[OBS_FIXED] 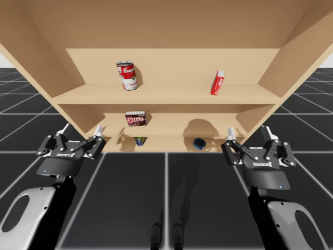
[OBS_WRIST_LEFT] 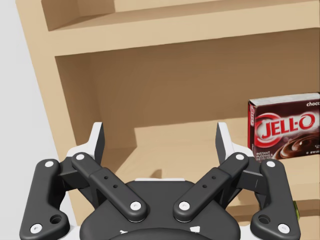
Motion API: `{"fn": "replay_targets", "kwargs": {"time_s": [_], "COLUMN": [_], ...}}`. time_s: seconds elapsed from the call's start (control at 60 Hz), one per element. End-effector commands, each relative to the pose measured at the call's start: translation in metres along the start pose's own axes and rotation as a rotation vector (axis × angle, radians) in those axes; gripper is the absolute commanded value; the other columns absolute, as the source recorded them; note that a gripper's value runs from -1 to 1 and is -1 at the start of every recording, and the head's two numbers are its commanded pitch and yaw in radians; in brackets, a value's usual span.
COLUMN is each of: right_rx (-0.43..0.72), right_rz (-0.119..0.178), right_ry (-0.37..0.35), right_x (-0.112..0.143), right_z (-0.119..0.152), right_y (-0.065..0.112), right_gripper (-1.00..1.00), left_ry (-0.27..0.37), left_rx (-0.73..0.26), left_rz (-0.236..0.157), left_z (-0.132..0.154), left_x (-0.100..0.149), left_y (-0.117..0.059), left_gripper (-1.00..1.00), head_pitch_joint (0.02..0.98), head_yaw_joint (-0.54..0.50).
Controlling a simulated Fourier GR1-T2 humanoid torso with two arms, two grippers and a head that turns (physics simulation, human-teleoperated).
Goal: Retrieve the tuna can from the shelves.
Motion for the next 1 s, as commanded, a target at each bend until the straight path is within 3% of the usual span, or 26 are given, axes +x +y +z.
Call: {"fn": "replay_targets", "kwargs": {"time_s": [0.017, 0.233, 0.75, 1.0], "right_rx": [-0.05, -0.069, -0.077, -0.065], "right_rz": [-0.009, -0.028, 0.05, 0.078], "right_ry": [0.012, 0.052, 0.059, 0.064], "right_x": [-0.002, -0.003, -0.008, -0.011], "right_z": [0.0, -0.004, -0.005, -0.005], "right_y": [-0.001, -0.009, -0.012, -0.011], "right_gripper": [-1.0, -1.0, -1.0, -1.0], "left_ry": [0.003, 0.006, 0.013, 0.018], "left_rx": [-0.002, 0.005, -0.027, -0.033], "left_rz": [-0.001, -0.001, -0.028, -0.034], "left_z": [0.0, -0.001, -0.001, 0.0], "left_x": [0.0, 0.0, -0.003, -0.004], "left_y": [0.0, 0.001, -0.002, -0.004], "left_gripper": [-1.0, -1.0, -1.0, -1.0], "head_pitch_joint": [0.105, 0.165, 0.524, 0.657], "head_yaw_joint": [-0.01, -0.01, -0.05, -0.18]}}
